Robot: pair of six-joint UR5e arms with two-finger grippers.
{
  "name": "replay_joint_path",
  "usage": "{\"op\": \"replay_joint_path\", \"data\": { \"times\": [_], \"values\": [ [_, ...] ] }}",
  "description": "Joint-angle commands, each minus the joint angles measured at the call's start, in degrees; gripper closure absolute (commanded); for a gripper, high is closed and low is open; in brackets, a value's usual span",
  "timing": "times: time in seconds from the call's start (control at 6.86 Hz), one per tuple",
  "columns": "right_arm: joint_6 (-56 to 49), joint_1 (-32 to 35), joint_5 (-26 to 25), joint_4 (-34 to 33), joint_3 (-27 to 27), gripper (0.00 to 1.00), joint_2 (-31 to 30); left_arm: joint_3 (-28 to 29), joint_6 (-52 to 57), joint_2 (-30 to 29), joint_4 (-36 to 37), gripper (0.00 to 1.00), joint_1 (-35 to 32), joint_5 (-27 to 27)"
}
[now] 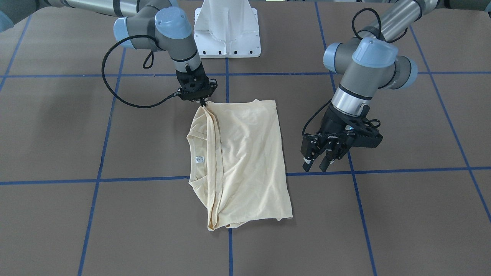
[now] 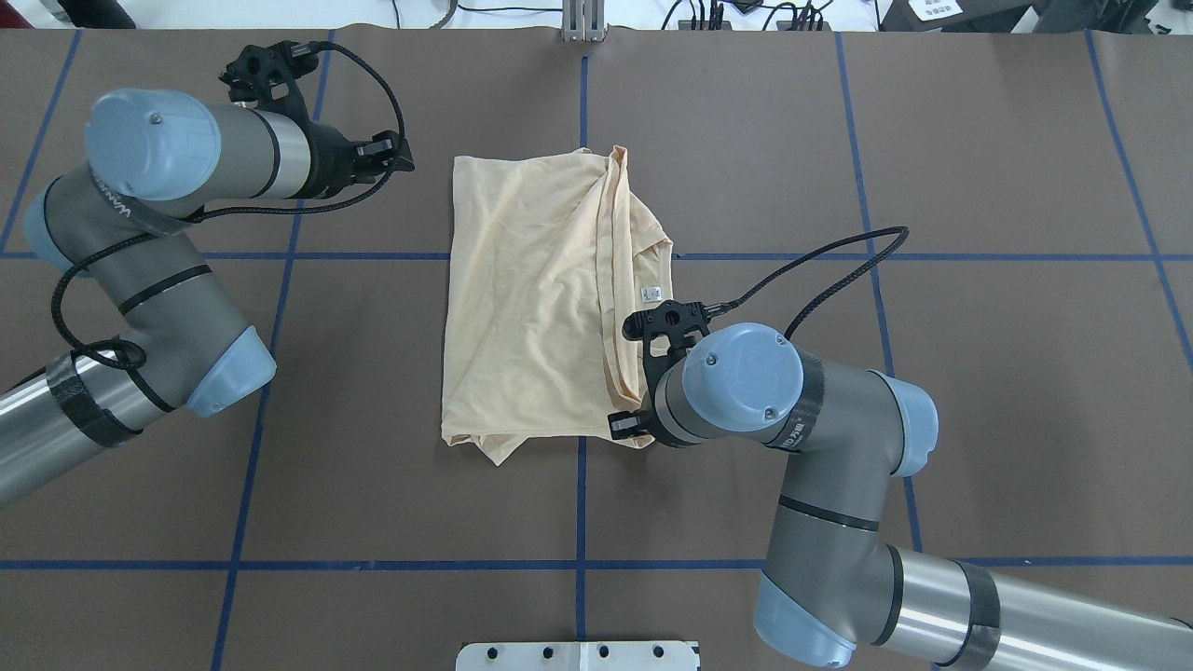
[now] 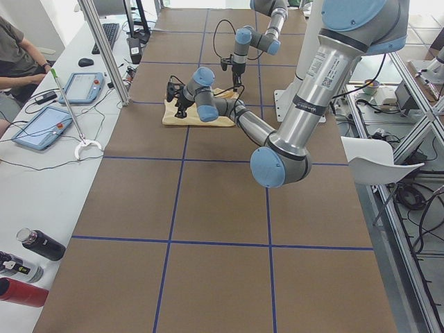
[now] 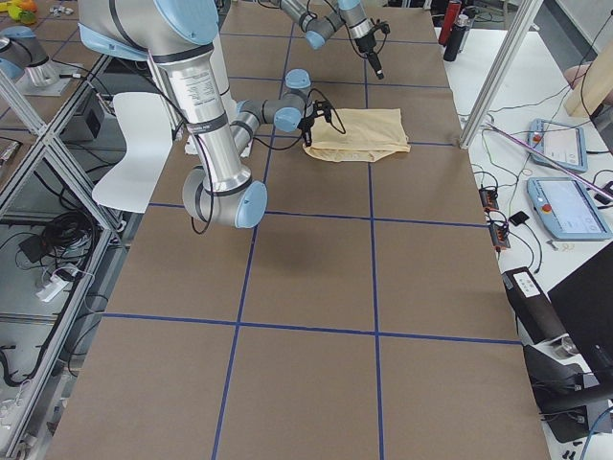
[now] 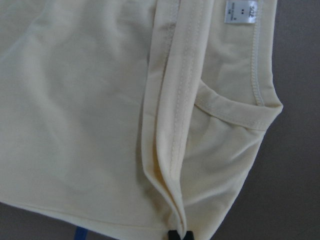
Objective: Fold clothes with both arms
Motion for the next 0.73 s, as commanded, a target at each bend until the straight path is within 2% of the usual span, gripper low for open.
{"op": "replay_joint_path", "data": {
  "times": [0.0,0.29,0.44,0.58],
  "values": [
    [2.4,-0.9,-0.8,-0.2,1.1,1.00,-1.1,0.0,-0.1,0.0,0.0,0.41,0.1,0.0],
    [13.5,-3.8,-2.6,-0.1,4.6,1.00,-4.0,0.0,-0.2,-0.1,0.0,0.41,0.2,0.1],
    [13.6,-4.1,-2.6,-0.1,6.2,1.00,-4.5,-0.1,-0.3,-0.1,0.0,0.41,0.1,0.1],
    [13.7,-4.4,-2.6,-0.1,5.5,0.72,-4.4,-0.1,-0.3,-0.1,0.0,0.41,0.1,0.1]
  ]
}}
